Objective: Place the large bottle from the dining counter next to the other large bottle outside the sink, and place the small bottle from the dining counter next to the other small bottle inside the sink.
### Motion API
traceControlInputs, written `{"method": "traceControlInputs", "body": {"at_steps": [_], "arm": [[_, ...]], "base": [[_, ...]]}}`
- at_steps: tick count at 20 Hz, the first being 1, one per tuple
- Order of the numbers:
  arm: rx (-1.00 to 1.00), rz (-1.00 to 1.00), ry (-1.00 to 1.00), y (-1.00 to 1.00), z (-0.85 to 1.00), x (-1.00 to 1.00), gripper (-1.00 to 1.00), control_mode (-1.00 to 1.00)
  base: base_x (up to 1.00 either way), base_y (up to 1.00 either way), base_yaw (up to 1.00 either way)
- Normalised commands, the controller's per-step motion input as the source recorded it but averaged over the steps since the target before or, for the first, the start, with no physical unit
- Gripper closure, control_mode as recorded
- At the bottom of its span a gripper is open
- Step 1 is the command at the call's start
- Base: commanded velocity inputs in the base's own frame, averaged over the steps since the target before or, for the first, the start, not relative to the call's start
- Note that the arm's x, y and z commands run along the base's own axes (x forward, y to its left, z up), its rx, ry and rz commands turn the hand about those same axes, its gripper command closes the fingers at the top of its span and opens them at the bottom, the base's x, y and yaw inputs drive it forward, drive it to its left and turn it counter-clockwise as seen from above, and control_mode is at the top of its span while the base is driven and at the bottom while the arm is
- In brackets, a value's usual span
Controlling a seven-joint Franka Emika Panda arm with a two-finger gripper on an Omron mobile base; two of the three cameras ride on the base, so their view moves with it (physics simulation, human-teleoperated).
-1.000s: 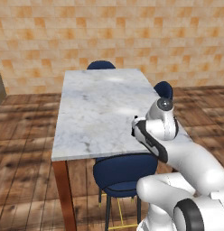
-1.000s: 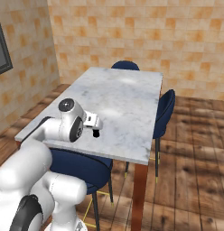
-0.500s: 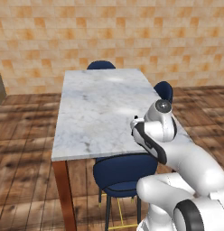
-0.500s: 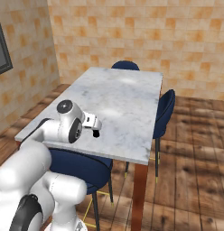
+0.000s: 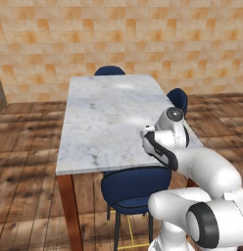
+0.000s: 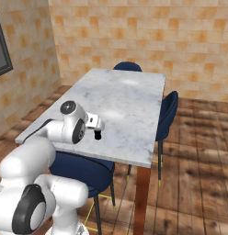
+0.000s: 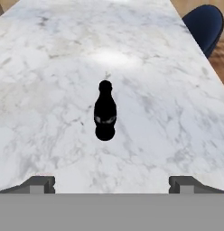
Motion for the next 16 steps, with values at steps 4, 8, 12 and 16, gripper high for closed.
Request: {"method": "traceControlInputs", "body": {"at_steps": [4, 8, 12, 16], "arm": [[0.0, 0.0, 0.0, 0.02, -0.01, 0.18, -1.0, -1.0], [0.0, 0.0, 0.0, 0.03, -0.07, 0.09, -1.0, -1.0], [0.0, 0.0, 0.0, 0.04, -0.06, 0.03, -1.0, -1.0], [0.0, 0.0, -0.01, 0.01, -0.04, 0.03, -1.0, -1.0]], "base": [[0.0, 0.0, 0.0], [0.0, 0.0, 0.0], [0.0, 0.0, 0.0], [0.0, 0.0, 0.0]]}}
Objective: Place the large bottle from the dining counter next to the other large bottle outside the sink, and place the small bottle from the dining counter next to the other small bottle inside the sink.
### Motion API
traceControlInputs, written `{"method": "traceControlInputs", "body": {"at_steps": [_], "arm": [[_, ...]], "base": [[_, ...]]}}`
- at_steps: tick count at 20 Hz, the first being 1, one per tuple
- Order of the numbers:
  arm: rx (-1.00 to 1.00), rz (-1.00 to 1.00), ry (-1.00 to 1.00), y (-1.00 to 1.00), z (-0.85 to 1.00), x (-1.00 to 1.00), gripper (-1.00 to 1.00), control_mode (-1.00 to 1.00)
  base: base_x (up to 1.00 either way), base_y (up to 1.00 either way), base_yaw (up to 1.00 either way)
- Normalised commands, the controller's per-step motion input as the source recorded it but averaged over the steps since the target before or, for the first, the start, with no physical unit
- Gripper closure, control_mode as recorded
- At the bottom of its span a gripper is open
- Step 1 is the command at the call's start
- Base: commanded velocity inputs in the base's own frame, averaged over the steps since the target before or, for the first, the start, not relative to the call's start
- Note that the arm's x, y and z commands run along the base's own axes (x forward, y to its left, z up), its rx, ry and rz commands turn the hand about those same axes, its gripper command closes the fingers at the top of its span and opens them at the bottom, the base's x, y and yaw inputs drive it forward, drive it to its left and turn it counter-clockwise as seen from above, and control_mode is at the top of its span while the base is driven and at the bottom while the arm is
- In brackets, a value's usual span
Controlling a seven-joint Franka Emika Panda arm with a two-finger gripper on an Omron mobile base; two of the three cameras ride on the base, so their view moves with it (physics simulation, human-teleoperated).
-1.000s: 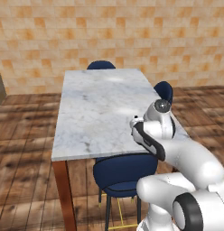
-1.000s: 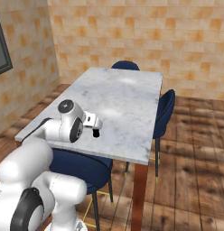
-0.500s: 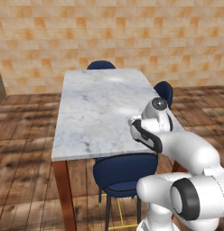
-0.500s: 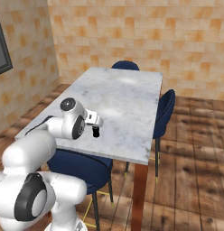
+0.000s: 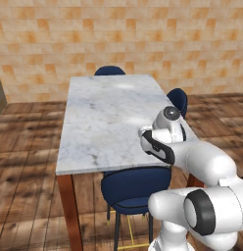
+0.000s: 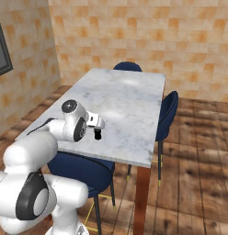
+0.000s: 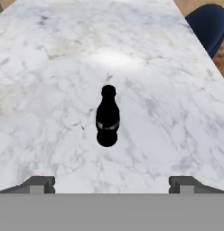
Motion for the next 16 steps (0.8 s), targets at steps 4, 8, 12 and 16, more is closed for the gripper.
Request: {"method": "traceControlInputs", "body": {"at_steps": [4, 8, 12, 16], "arm": [[0.0, 0.0, -0.03, 0.0, -0.01, 0.0, -1.0, -1.0], [0.0, 0.0, -0.03, 0.0, -0.04, 0.01, -1.0, -1.0], [0.0, 0.0, 0.0, 0.0, -0.1, 0.05, -1.0, -1.0], [0.0, 0.0, 0.0, 0.0, -0.24, 0.18, -1.0, -1.0]], "base": [[0.0, 0.0, 0.0], [0.0, 0.0, 0.0], [0.0, 0.0, 0.0], [0.0, 0.0, 0.0]]}}
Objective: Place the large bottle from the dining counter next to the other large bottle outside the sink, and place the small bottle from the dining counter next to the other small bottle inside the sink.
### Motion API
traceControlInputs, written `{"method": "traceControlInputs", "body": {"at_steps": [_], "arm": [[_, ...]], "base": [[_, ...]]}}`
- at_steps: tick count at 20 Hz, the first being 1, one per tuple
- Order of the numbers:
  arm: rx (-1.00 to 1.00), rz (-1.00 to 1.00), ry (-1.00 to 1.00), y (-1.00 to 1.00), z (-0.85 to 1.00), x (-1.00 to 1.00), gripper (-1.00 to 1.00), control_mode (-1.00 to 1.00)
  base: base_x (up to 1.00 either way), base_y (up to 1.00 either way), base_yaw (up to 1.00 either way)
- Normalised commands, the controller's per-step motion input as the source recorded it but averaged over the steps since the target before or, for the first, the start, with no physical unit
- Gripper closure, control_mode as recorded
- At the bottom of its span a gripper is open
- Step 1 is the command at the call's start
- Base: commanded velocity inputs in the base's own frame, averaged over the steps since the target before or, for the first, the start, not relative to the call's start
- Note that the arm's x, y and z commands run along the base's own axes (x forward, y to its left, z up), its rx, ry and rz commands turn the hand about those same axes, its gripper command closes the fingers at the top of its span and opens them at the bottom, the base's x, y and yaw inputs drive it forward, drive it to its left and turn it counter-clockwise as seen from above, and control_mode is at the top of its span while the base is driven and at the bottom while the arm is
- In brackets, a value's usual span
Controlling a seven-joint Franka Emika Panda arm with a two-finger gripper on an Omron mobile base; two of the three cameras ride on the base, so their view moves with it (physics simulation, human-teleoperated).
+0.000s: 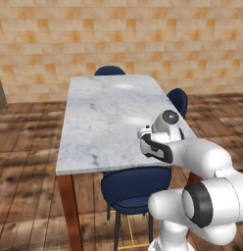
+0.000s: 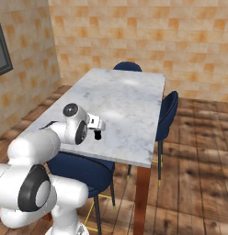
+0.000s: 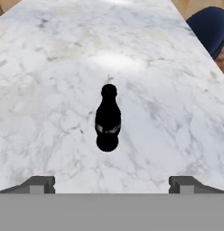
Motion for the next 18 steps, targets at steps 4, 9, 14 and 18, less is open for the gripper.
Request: {"method": "traceControlInputs", "body": {"at_steps": [4, 9, 14, 18], "arm": [[0.0, 0.0, 0.0, 0.0, -0.14, 0.29, -1.0, -1.0], [0.0, 0.0, 0.0, 0.0, -0.04, 0.27, -1.0, -1.0], [0.0, 0.0, 0.0, 0.0, 0.0, 0.17, -1.0, -1.0], [0.0, 0.0, 0.0, 0.0, -0.04, 0.13, -1.0, -1.0]], "base": [[0.0, 0.0, 0.0], [0.0, 0.0, 0.0], [0.0, 0.0, 0.0], [0.0, 0.0, 0.0]]}}
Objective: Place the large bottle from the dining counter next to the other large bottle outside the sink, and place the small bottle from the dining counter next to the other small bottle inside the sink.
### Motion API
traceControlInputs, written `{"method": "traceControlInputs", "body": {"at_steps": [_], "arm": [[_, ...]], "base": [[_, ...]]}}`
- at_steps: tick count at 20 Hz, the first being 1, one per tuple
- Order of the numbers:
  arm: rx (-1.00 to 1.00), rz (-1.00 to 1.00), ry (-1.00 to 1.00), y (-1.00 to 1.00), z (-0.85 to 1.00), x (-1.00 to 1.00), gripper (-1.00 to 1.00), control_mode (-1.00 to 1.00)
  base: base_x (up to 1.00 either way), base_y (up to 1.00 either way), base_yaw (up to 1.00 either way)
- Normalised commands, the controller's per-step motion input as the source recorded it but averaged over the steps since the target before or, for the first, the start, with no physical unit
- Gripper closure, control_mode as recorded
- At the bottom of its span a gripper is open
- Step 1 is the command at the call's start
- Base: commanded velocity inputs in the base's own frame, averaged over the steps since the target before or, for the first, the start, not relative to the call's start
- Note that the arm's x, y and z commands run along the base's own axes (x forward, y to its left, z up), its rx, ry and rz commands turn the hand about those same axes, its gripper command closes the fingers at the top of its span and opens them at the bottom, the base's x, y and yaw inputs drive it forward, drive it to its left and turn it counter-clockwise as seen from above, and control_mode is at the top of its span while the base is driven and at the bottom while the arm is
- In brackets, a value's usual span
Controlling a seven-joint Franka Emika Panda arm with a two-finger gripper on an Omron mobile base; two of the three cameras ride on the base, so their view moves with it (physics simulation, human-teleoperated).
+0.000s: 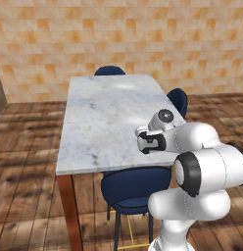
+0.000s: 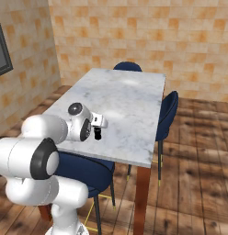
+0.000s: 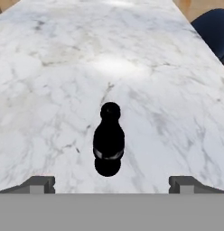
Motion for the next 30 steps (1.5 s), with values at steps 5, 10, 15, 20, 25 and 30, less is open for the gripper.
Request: {"method": "traceControlInputs", "body": {"at_steps": [5, 10, 15, 20, 25, 30], "arm": [[0.0, 0.0, 0.0, 0.0, -0.1, 0.14, -1.0, -1.0], [0.0, 0.0, 0.0, 0.0, -0.16, 0.18, -1.0, -1.0], [0.0, 0.0, 0.0, 0.0, -0.11, 0.17, -1.0, -1.0], [0.0, 0.0, 0.0, 0.0, -0.04, 0.17, -1.0, -1.0], [0.0, 0.0, 0.0, 0.0, -0.07, 0.18, -1.0, -1.0], [0.0, 0.0, 0.0, 0.0, -0.09, 0.19, -1.0, -1.0]], "base": [[0.0, 0.0, 0.0], [0.0, 0.0, 0.0], [0.0, 0.0, 0.0], [0.0, 0.0, 0.0], [0.0, 0.0, 0.0], [0.0, 0.0, 0.0]]}}
